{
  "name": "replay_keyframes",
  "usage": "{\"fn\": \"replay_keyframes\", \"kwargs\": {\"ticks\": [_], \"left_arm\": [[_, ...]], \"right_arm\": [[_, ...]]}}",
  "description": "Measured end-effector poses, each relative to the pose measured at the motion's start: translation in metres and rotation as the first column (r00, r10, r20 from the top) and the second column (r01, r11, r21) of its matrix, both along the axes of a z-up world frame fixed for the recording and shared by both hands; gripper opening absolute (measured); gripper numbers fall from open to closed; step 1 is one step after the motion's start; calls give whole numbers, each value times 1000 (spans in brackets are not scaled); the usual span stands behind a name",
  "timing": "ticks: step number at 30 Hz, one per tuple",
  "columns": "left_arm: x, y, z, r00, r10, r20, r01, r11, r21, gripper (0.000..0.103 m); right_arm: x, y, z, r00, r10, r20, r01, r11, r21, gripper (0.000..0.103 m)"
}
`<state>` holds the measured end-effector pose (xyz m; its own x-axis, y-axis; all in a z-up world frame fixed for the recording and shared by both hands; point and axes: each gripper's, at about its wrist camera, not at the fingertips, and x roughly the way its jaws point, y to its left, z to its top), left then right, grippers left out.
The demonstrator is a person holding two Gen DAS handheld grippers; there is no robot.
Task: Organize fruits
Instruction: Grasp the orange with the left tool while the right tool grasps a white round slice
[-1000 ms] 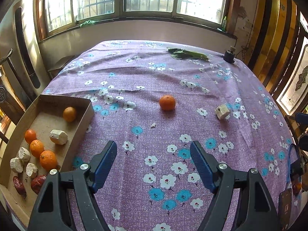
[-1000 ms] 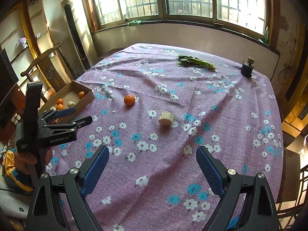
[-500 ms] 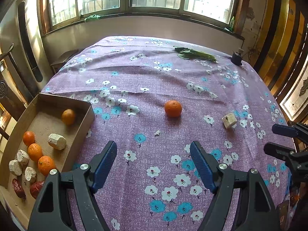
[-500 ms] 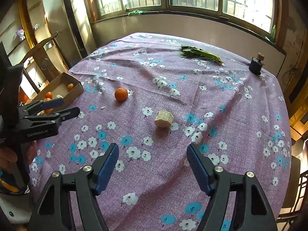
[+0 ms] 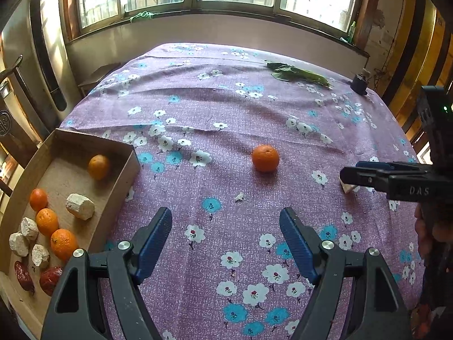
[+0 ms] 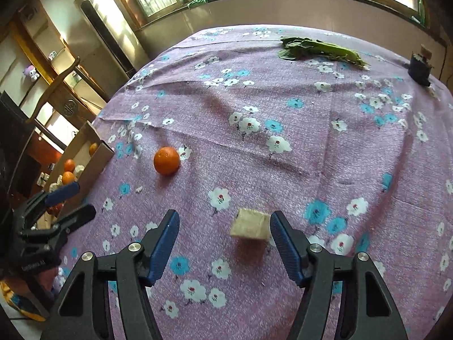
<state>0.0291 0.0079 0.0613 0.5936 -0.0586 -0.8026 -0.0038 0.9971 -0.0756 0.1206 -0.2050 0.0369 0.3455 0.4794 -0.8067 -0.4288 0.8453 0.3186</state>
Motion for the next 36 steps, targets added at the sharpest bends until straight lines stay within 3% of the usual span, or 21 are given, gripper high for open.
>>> {"fn": "replay_keyframes", "kwargs": {"ticks": [7, 16, 21, 31, 33, 35, 36], "left_arm": [[3, 7, -5, 1000, 17, -12, -17, 1000, -3, 78], [4, 7, -9, 999, 20, -26, -20, 1000, -23, 78], [0, 2, -7, 1000, 6, -15, -6, 1000, -13, 78], [13, -11, 1, 1000, -13, 6, 13, 1000, 7, 78], [24, -13, 1, 1000, -17, 0, 17, 1000, -3, 78], [36, -17, -1, 1000, -14, -19, 14, 1000, -6, 77], [42, -19, -2, 999, -20, -25, 20, 1000, -12, 77]], "right_arm": [[12, 7, -10, 999, 15, -35, -16, 1000, -4, 71], [-43, 16, -1, 991, 129, -28, -130, 991, -31, 72], [-54, 5, 6, 996, 65, 60, -58, 992, -114, 72], [-33, 17, -15, 993, 54, 101, -31, 975, -221, 72], [-27, 19, -20, 994, 62, 92, -41, 975, -218, 68], [-24, 20, -23, 994, 71, 84, -51, 975, -218, 54], [-23, 21, -24, 993, 76, 88, -55, 973, -224, 52]]}}
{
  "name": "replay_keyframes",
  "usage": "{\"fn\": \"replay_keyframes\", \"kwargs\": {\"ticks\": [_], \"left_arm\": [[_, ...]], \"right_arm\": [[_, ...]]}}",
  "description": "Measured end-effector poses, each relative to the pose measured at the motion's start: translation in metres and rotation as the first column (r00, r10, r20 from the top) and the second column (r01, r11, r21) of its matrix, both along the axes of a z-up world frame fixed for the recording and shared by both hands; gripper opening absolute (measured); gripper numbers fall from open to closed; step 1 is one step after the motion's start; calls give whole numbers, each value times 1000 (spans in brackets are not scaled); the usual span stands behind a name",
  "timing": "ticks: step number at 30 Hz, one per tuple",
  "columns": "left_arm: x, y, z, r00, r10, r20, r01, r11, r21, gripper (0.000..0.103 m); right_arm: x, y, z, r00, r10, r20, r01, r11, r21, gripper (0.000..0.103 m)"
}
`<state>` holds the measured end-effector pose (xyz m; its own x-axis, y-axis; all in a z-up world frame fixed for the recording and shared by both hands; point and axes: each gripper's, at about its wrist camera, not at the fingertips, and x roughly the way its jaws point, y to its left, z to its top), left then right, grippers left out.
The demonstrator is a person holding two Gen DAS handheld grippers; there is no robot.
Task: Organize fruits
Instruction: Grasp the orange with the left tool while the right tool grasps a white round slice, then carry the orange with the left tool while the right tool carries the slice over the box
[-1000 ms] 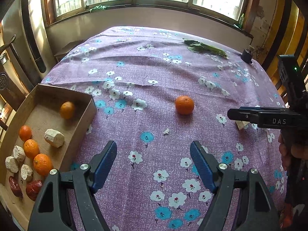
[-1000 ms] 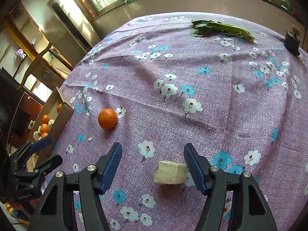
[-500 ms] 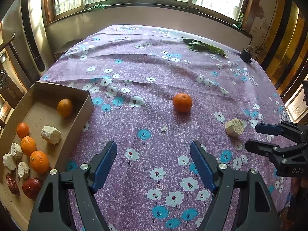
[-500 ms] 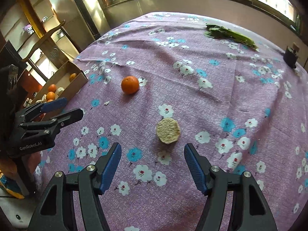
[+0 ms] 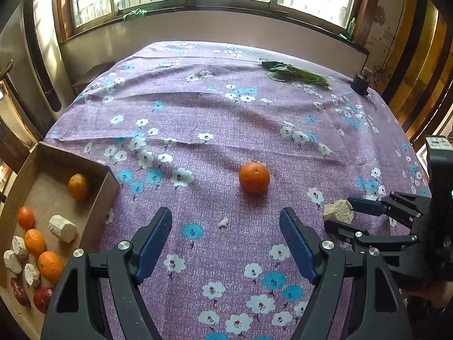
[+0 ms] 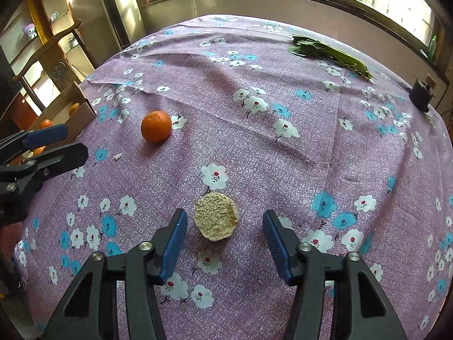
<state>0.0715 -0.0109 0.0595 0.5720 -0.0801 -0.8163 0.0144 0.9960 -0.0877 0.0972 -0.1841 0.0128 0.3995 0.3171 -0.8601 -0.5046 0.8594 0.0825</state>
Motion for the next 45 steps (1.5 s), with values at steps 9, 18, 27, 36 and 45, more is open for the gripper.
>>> {"fn": "replay_keyframes", "kwargs": {"ticks": [9, 18, 27, 36, 45], "left_arm": [[51, -18, -22, 999, 1, -50, 0, 1000, 23, 77], [65, -30, -34, 993, -72, -94, 68, 997, -43, 31], [32, -14, -22, 996, -55, -72, 51, 997, -63, 29], [-33, 6, -11, 998, -61, -31, 59, 995, -81, 29], [-90, 48, -1, 998, -56, 20, 58, 993, -101, 29]], "right_arm": [[-3, 3, 0, 998, 54, 26, -54, 998, -14, 43], [-1, 3, 0, 999, 42, 25, -42, 999, 8, 34], [-22, 1, 11, 999, 33, 14, -33, 999, 23, 34], [-65, 16, 27, 999, 38, 20, -38, 999, 25, 33], [-108, 48, 37, 996, 82, 32, -84, 996, 41, 33]]}}
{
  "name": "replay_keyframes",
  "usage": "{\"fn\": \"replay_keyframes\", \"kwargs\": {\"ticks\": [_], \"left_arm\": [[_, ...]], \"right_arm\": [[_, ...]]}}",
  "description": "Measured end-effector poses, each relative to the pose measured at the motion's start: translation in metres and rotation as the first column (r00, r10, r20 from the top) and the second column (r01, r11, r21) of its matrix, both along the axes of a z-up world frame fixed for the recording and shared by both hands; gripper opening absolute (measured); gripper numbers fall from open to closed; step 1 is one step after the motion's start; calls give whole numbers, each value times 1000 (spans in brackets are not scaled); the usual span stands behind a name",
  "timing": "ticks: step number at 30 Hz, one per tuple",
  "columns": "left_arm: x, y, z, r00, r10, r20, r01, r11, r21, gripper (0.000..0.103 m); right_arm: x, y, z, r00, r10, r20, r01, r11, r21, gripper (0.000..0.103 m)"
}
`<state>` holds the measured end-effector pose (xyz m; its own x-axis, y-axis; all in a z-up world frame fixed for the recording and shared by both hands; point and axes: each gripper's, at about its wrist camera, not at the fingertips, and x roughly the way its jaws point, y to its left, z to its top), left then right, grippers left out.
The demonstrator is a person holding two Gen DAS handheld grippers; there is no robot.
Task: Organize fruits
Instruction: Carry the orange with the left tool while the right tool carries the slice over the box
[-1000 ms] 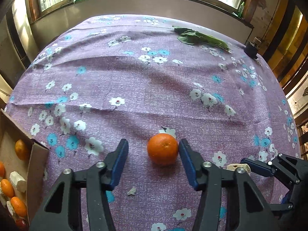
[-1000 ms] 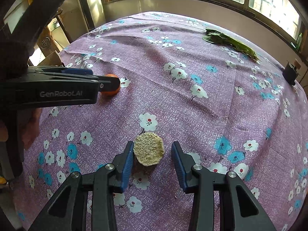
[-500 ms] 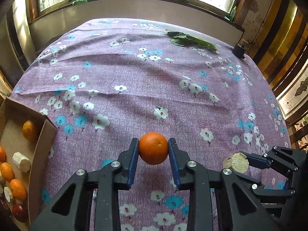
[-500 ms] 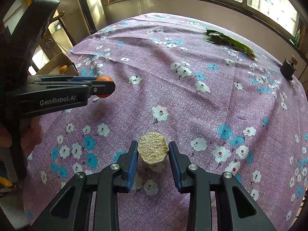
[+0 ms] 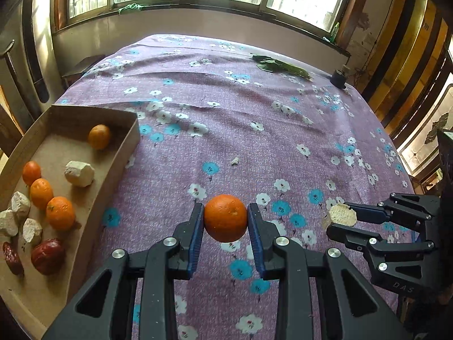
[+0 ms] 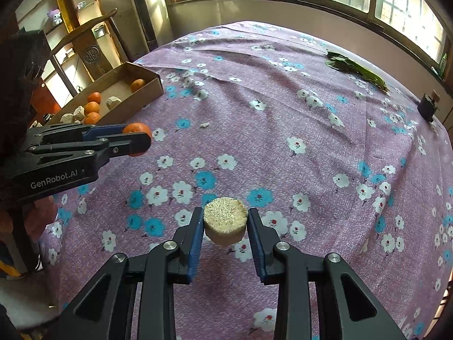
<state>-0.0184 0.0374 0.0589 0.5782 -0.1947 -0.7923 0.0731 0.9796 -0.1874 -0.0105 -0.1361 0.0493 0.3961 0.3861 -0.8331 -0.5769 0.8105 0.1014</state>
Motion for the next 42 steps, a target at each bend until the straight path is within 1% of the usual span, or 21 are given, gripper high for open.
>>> {"fn": "replay_keyframes", "kwargs": {"ticks": [3, 6, 11, 16, 21, 25, 33, 42], "left_arm": [[-15, 14, 6, 1000, 8, 18, -8, 1000, -5, 29], [-28, 27, 11, 999, 23, 43, -24, 1000, 9, 30], [-45, 53, 15, 997, 57, 60, -59, 998, 25, 30], [-61, 97, 16, 988, 135, 70, -138, 990, 34, 30], [-76, 139, 18, 973, 219, 75, -224, 973, 54, 30], [-81, 163, 15, 961, 266, 70, -270, 961, 54, 30], [-80, 181, 4, 954, 297, 47, -300, 952, 65, 30], [-70, 180, -8, 951, 307, 31, -308, 946, 98, 30]], "right_arm": [[-13, 15, 9, 1000, 17, 16, -17, 1000, 11, 33], [-23, 27, 15, 999, 24, 25, -25, 998, 55, 33], [-36, 50, 15, 999, 34, 17, -36, 992, 125, 34], [-43, 76, 18, 997, 71, 18, -73, 985, 154, 34], [-43, 107, 25, 992, 119, 31, -122, 978, 171, 34], [-37, 133, 26, 987, 160, 29, -162, 971, 174, 34], [-17, 177, 23, 975, 222, 18, -222, 962, 161, 34], [8, 225, 15, 961, 278, -1, -275, 951, 142, 34]]}}
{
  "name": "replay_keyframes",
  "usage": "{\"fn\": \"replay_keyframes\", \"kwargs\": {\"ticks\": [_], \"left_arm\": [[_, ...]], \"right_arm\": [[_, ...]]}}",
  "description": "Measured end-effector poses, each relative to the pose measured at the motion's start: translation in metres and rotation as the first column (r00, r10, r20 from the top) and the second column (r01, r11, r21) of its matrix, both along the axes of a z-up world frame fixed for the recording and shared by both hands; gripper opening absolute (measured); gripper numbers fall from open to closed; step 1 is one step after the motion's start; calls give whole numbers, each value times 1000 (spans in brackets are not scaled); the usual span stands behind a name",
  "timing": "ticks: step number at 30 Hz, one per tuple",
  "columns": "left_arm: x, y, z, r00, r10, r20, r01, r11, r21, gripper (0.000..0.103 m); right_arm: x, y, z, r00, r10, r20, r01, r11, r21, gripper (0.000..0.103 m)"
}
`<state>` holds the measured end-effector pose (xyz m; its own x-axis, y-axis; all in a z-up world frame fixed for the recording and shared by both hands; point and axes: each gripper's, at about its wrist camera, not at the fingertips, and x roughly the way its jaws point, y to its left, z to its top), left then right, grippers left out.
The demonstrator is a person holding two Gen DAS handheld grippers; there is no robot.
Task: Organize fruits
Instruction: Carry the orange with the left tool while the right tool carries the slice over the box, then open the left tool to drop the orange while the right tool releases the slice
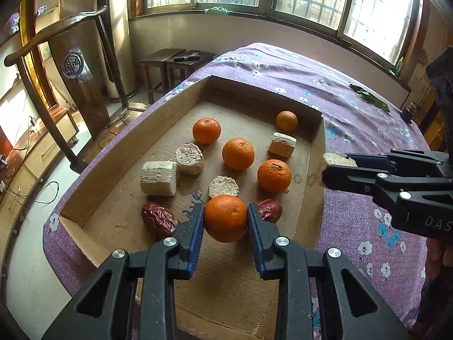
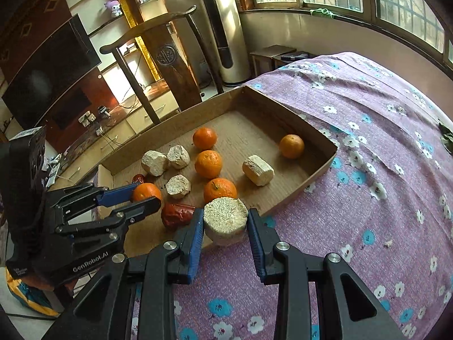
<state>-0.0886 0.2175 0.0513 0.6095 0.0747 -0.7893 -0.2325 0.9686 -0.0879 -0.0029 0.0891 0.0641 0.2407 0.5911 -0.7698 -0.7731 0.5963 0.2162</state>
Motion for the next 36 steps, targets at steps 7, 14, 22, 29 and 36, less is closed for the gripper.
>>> {"fn": "replay_keyframes", "kwargs": {"ticks": [7, 14, 22, 29, 36], "left_arm": [[1, -1, -3, 1000, 18, 9, -18, 1000, 25, 30], [2, 2, -8, 999, 37, 9, -37, 999, 40, 30], [3, 3, -10, 998, 67, 13, -68, 996, 53, 31], [-1, 1, -12, 995, 92, 26, -94, 993, 69, 63], [-8, 1, -3, 989, 127, 71, -134, 986, 103, 72]], "right_arm": [[11, 16, -9, 1000, 0, 14, 1, 1000, -31, 34], [23, 20, -17, 999, -43, 24, 43, 998, -37, 34], [27, 20, -27, 998, -66, 2, 66, 997, -26, 36], [16, 16, -24, 998, -64, 5, 64, 998, 14, 55], [3, 4, -9, 994, -87, 61, 85, 996, 38, 63]]}}
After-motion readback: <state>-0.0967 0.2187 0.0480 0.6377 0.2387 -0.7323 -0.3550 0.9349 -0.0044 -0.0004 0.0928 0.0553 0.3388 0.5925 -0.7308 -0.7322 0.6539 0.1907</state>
